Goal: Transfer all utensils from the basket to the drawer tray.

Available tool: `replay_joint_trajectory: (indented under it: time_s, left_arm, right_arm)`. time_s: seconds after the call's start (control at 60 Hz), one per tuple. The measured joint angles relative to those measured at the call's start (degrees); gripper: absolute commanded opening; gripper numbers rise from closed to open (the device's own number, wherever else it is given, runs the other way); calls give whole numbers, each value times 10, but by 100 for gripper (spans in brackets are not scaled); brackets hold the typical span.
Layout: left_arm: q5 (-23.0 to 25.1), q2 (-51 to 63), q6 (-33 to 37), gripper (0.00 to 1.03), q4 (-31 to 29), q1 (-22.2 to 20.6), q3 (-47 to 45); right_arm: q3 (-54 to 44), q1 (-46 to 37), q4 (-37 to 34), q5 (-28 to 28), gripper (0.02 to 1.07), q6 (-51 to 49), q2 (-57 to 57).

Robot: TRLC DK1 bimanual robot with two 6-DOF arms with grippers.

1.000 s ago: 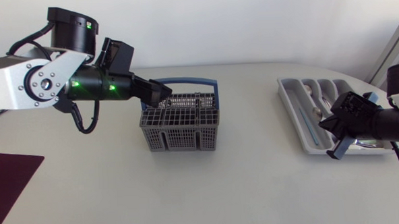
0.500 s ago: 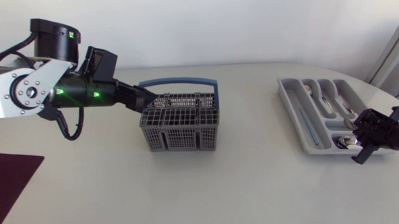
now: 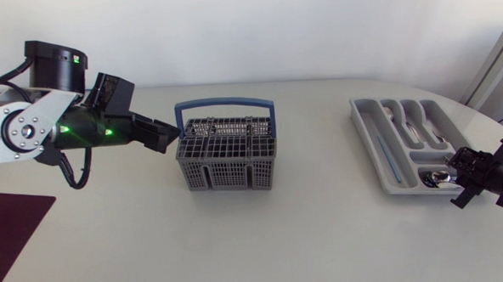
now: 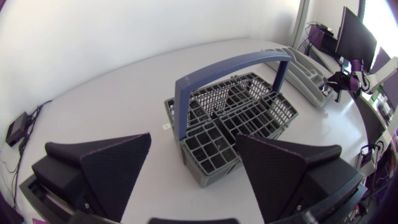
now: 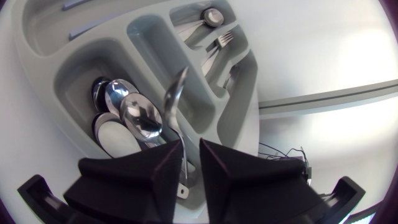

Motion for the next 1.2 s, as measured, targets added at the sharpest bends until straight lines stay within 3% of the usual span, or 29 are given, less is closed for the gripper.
replay_joint_trajectory:
  time_s: [0.033, 0.083, 0.4, 0.5, 0.65, 0.783, 1.033, 1.2]
  left_arm:
    - [0, -2, 1, 95, 0, 3, -3]
    - [0, -6, 5, 95, 0, 8, -7]
    - [-2, -30, 14, 97, 9, 29, -42]
    - [-2, -32, 18, 97, 23, 37, -52]
    - [-13, -31, 22, 97, 42, 40, -68]
    - [-26, -9, 24, 97, 59, 31, -71]
    - [-57, 55, 26, 97, 76, -10, -71]
    - [-62, 68, 26, 97, 89, -23, -64]
  right_arm:
    - [-2, 0, 5, 2, 94, -1, -1]
    - [-9, 0, 5, 3, 100, -2, -5]
    - [-57, 3, 2, -1, 102, 25, -119]
    - [-65, 23, -40, -6, 102, 54, -186]
    - [-94, 111, -122, -7, 102, 111, -287]
    - [-123, 252, -153, 63, 102, 166, -349]
    - [-129, 467, -174, 174, 102, 263, -347]
    - [-125, 537, -176, 208, 102, 300, -314]
